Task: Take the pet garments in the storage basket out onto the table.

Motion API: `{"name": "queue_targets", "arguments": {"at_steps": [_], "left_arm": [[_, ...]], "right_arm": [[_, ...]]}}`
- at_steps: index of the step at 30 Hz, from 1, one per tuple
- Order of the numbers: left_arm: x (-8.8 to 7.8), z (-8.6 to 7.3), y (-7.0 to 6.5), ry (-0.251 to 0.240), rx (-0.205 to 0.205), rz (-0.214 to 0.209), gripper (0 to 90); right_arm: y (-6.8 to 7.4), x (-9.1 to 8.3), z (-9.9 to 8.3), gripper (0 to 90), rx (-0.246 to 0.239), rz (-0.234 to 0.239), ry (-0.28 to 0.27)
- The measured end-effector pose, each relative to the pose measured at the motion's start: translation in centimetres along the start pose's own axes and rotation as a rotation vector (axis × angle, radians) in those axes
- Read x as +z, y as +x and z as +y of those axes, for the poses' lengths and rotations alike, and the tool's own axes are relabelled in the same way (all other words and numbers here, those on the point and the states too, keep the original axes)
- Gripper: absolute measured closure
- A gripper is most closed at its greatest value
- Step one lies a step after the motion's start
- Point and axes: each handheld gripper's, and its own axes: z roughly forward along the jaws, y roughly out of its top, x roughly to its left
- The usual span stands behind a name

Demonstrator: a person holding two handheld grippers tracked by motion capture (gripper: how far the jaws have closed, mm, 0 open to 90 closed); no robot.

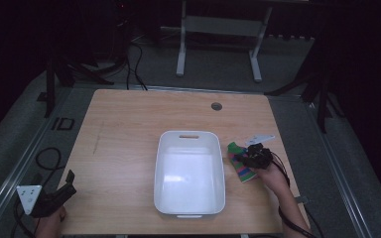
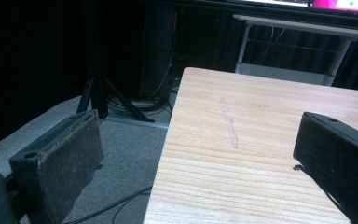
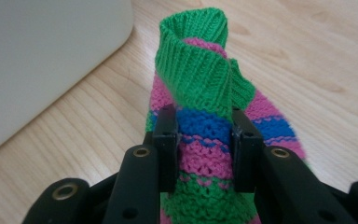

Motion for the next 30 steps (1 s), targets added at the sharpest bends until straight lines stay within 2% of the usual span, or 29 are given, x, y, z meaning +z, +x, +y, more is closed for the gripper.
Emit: {"name": "queue_targets", "arguments": {"at_steps": [3,4,6,9,13,17,22,28,30], "left_arm": [[0.0,0.0,0.0,-0.001,0.002,0.001,1.8],[0.0,0.0,0.0,-0.001,0.000,0.000,1.8],[0.0,0.0,0.0,-0.001,-0.001,0.000,1.8],[0.0,0.0,0.0,-0.002,0.000,0.000,1.8],[0.0,0.0,0.0,-0.001,-0.002,0.000,1.8],[0.0,0.0,0.1,0.000,-0.005,-0.001,1.8],[0.0,0.0,0.1,0.000,-0.004,0.000,1.8],[0.0,0.0,0.0,0.001,-0.003,0.000,1.8],[0.0,0.0,0.0,0.000,-0.003,0.000,1.8]], "right_arm": [[0.2,1.2,-0.5,66.7,0.004,0.003,0.035],[0.2,1.4,-0.6,66.1,0.018,0.013,0.025],[0.1,1.4,-0.6,65.2,0.026,0.017,0.024],[0.3,1.3,-0.3,60.6,0.012,0.012,0.041],[0.3,0.9,0.1,47.1,0.002,0.016,0.048],[0.1,-0.3,0.6,36.2,0.022,0.005,0.005],[-0.1,-2.5,1.1,29.1,0.022,-0.003,-0.046],[-0.2,-4.8,0.5,16.2,0.021,0.010,-0.083],[-0.2,-5.2,0.1,15.4,0.023,0.003,-0.088]]}}
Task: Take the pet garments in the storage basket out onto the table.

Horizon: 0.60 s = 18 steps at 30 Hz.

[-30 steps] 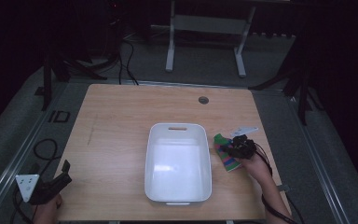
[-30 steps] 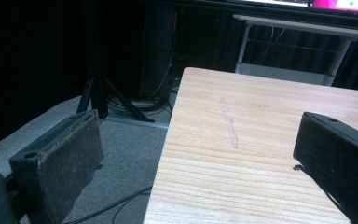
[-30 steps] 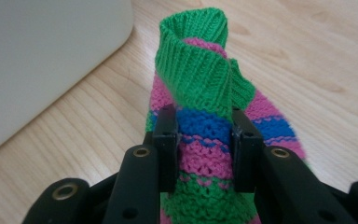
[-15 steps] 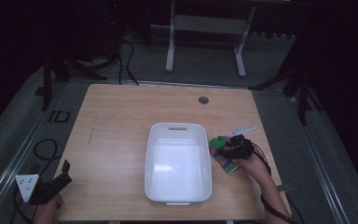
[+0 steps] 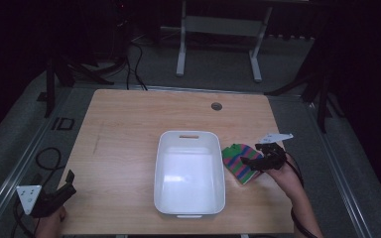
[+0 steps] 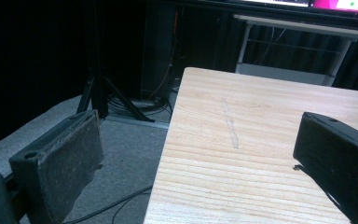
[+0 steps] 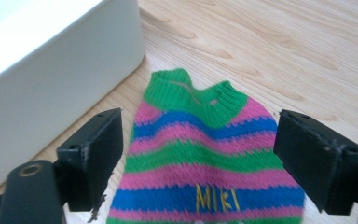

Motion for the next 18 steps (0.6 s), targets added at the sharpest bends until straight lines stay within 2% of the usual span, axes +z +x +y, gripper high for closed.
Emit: {"name": "queue_targets", "arguments": {"at_steps": [3,9,13,18], "left_arm": [[0.0,0.0,0.0,0.001,0.000,-0.001,1.8],[0.0,0.0,0.0,0.002,-0.001,-0.003,1.8],[0.0,0.0,0.0,0.000,0.000,-0.003,1.8],[0.0,0.0,0.0,-0.002,0.003,-0.002,1.8]], "right_arm": [[-0.2,-0.7,-0.8,13.7,0.021,0.012,-0.038],[-0.5,-1.7,-2.7,13.6,0.035,-0.031,-0.073],[-0.7,-2.3,-4.3,13.7,0.056,-0.090,-0.121],[-0.9,-2.8,-6.5,13.7,0.092,-0.109,-0.172]]}}
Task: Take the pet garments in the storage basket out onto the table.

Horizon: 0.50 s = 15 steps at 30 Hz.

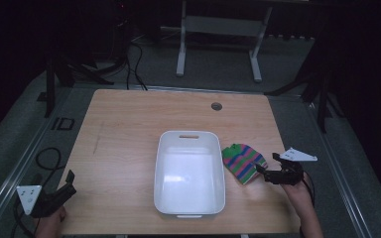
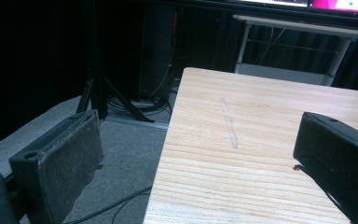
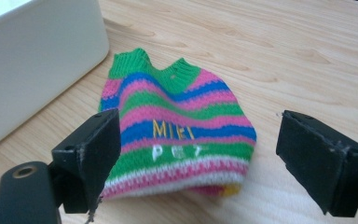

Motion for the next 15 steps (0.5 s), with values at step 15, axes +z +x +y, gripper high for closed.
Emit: {"name": "queue_targets", "arguments": {"at_steps": [15], "left_arm": [[0.0,0.0,-0.1,-0.002,0.004,0.007,1.8]], "right_arm": [[-0.2,-1.7,-5.3,13.8,0.072,-0.159,-0.062]]}}
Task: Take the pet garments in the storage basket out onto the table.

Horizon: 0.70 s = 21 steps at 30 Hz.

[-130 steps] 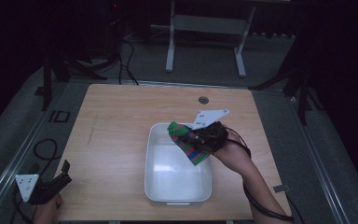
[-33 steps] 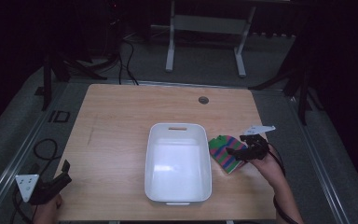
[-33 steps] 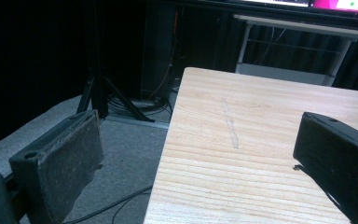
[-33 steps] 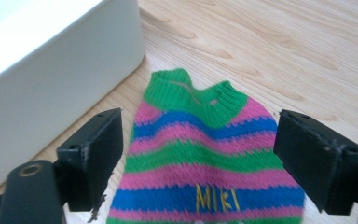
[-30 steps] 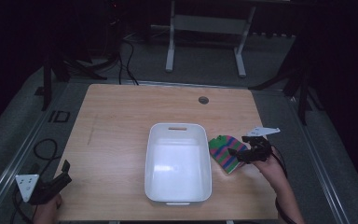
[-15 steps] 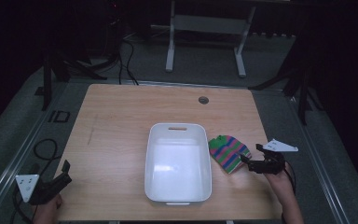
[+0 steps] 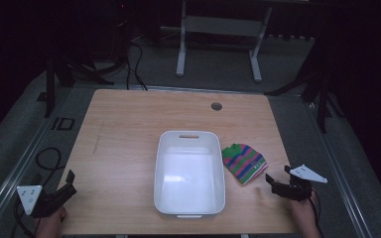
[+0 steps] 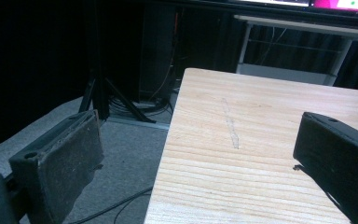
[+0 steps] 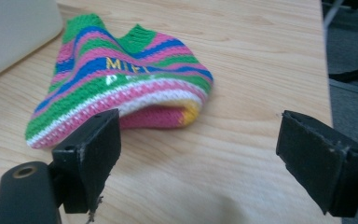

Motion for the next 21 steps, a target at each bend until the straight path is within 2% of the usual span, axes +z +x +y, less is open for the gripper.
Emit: {"name": "queue_targets", "arguments": {"at_steps": [5,10,12,15,18,20,21], "left_arm": [[0.0,0.0,0.0,-0.002,0.002,0.000,1.8],[0.0,0.0,0.0,-0.004,0.002,0.002,1.8],[0.0,0.0,0.0,-0.002,0.000,0.001,1.8],[0.0,0.0,0.0,-0.001,-0.001,0.000,1.8],[0.0,0.0,0.0,-0.004,0.003,0.002,1.8],[0.0,0.0,0.0,-0.004,0.003,0.001,1.8],[0.0,0.0,0.0,-0.003,0.003,0.001,1.8]], "right_arm": [[-0.3,-0.7,-0.9,14.0,0.077,-0.047,-0.041],[-0.9,-1.4,-1.8,14.0,0.128,-0.137,-0.101],[-1.3,-1.6,-2.1,14.0,0.158,-0.137,-0.118],[-1.4,-1.7,-2.3,14.0,0.167,-0.146,-0.127],[-1.2,-1.6,-2.3,14.1,0.150,-0.177,-0.121],[-1.1,-1.6,-2.4,14.1,0.138,-0.217,-0.126],[-1.2,-1.7,-2.4,14.1,0.148,-0.216,-0.129]]}}
